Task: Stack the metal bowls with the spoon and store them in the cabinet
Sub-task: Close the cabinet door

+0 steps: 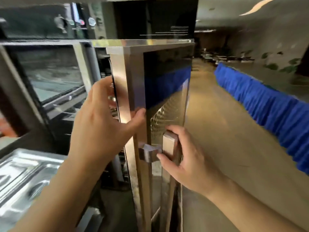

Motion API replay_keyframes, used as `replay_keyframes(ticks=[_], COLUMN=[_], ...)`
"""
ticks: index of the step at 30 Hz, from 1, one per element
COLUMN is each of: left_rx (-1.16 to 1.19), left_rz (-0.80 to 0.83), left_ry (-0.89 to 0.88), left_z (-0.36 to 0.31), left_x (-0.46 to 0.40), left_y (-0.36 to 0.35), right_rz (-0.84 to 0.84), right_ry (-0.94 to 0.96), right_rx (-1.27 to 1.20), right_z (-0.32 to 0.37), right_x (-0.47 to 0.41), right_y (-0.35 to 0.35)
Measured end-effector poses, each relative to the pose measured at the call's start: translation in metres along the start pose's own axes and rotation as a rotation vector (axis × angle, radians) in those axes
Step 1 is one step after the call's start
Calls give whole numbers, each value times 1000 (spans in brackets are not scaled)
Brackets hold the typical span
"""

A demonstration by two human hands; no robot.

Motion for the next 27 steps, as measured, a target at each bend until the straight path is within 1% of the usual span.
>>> replay_keyframes(ticks=[3,7,14,19,23,27], left_rx=[-46,-75,-61,10,69,124], left_rz=[11,51,118,172,200,214], left_ry=[87,156,154,183,176,140], left_z=[26,60,141,213,261,305], left_x=[-8,-21,-45,-73,-100,-128], left_y=[9,10,-8,-33,-55,-77], right_rz=[54,105,224,323,302,251], right_ry=[-1,-102,-303,-419,-500,-532], right_rx=[-104,-263,-460,-478,-497,-459], right_z=[-7,-18,-41,-59,-69,-80], right_x=[-18,-44,-94,-131,-163,-200], right_y=[-34,-75,-159,-229,-269,-303])
Point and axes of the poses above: each hand's wrist, its own x-axis away from the middle knuckle, its own y-axis out of the back of the hand, z = x × y, the point moved 4 cm from there along -x, towards the middle knuckle, and after that the axes turned 8 degrees about -x, right-handed, at the moved point
